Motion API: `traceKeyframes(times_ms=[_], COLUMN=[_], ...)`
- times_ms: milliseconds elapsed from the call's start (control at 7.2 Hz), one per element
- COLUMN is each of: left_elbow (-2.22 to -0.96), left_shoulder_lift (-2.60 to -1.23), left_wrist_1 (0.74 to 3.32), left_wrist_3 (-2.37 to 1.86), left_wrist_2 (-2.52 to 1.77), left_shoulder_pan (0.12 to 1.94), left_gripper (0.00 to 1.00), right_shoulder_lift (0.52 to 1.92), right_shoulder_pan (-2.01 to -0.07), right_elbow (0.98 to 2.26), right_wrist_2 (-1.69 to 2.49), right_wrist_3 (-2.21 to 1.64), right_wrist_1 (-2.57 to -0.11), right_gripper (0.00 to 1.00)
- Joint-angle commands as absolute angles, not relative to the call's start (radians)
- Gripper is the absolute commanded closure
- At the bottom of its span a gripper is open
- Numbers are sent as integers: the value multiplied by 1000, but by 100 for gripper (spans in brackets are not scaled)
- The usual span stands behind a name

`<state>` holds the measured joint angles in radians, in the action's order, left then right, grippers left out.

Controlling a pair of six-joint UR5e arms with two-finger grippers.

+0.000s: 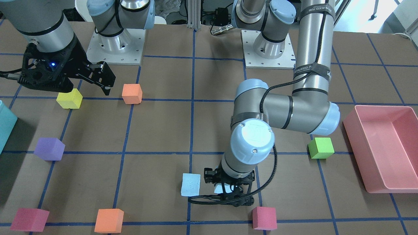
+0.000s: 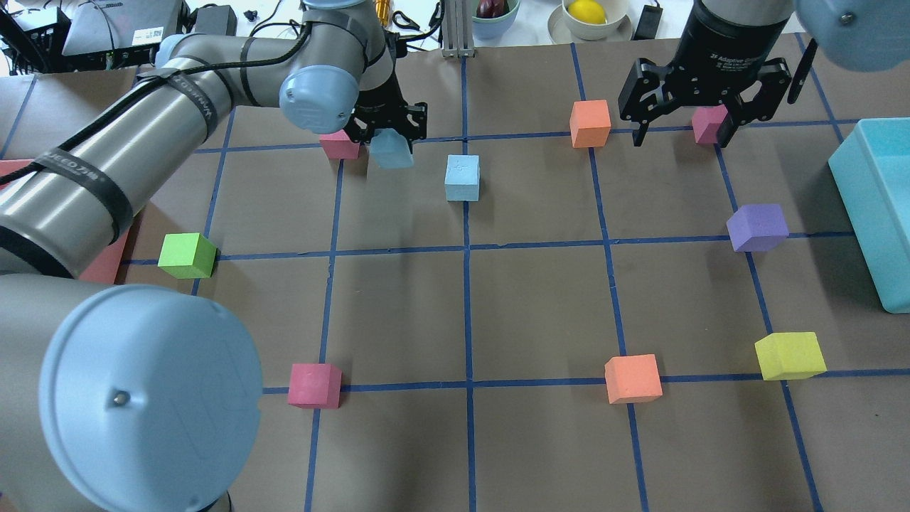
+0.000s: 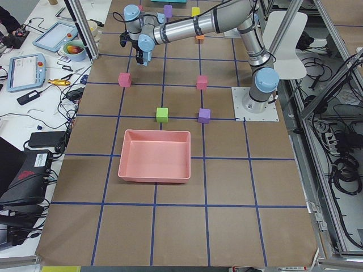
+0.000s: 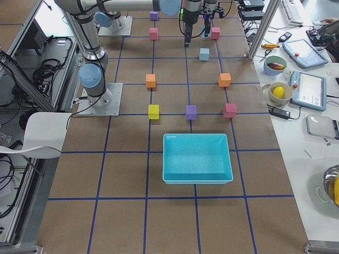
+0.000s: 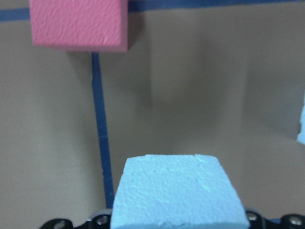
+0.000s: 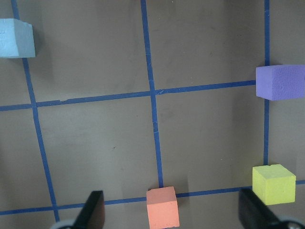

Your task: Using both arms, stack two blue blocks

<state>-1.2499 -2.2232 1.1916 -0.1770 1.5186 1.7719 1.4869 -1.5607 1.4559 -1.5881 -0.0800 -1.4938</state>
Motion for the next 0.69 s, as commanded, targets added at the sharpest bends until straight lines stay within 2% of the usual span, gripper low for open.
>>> traceKeyframes(times_ms=[0, 417, 556], left_elbow=[-1125, -1121, -1121], left_shoulder_lift=[-2314, -2348, -2349], left_wrist_1=[1190, 1252, 1281], left_wrist_3=[-313, -296, -295], left_wrist_2=[1528, 1539, 1537], left_shoulder_pan=[1868, 1891, 1891], left_gripper=[55, 55, 52], right_shoulder_lift=[1491, 1515, 1516], right_shoulder_pan=[-1565, -1566, -1566], right_elbow=[1451, 1468, 1468], right_wrist_2=[-1589, -1580, -1578], right_wrist_3=[-77, -78, -78], right_wrist_1=[-1494, -1490, -1489], right_gripper=[0, 0, 0])
